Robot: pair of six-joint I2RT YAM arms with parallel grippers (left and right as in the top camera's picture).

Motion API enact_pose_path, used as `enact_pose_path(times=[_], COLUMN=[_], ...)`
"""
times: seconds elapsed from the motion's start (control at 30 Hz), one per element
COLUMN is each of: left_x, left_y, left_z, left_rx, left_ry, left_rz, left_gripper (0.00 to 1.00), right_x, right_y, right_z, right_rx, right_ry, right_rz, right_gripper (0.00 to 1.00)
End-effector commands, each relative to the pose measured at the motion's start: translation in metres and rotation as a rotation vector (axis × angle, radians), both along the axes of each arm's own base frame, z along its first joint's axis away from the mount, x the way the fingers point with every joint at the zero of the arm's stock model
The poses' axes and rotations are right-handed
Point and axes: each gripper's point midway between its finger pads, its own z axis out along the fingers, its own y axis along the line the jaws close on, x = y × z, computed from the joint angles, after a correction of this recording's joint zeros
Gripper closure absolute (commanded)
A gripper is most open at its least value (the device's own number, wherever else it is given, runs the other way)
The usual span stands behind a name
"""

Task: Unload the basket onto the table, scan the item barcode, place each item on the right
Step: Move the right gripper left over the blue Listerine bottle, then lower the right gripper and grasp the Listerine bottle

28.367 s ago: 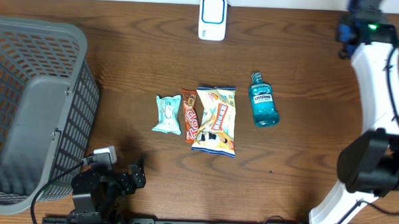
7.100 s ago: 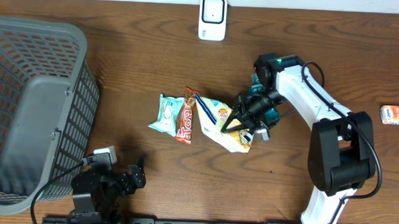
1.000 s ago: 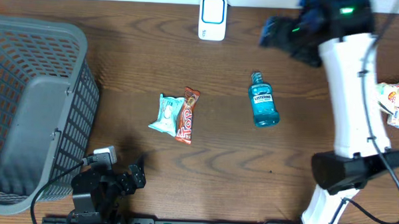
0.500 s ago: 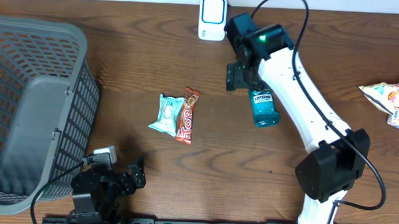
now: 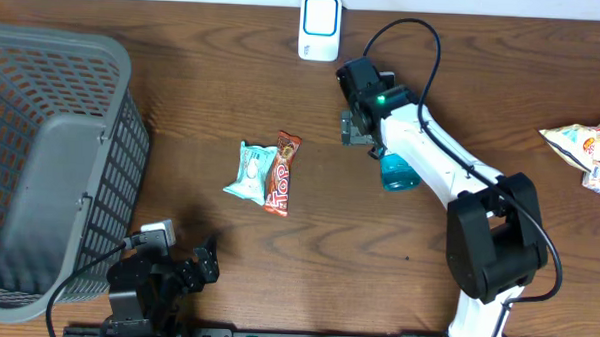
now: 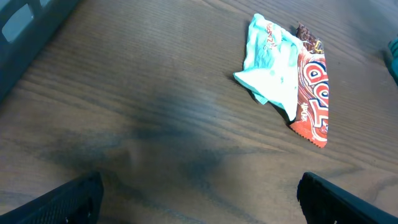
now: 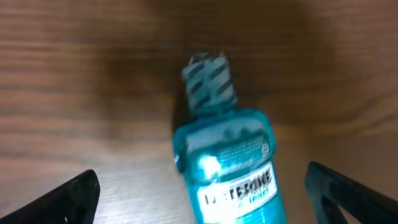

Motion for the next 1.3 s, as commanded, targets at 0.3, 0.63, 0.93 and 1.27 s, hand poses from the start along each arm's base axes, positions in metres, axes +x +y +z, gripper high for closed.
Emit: enact_pose_path(times=[0.3,0.63,0.93,1.27], left_x=[-0.011,-0.011,-0.011,-0.011], left_y=[0.0,0.0,0.0,0.0], left_z=[-0.014,-0.014,-0.014,-0.014], left_rx=[-0.008,-0.008,-0.008,-0.008], left_ry=[0.072,0.072,0.072,0.072], left_rz=[0.005,0.005,0.005,0.005], left_gripper=[0.02,0.02,0.02,0.02], right_x=[-0.012,-0.033,-0.044,-0.07], right_y=[-0.019,-0.031,-0.047,0.012], right_z=[-0.036,-0.067,-0.078,-0.086], right_rx=[0.027,-0.042,-0.119,0.256], right_ry=[0.141,0.265,0.319,0.445], right_rz=[0.182,0.209,0.17,0.336], right_gripper=[0.01,0.12,0.36,0.53])
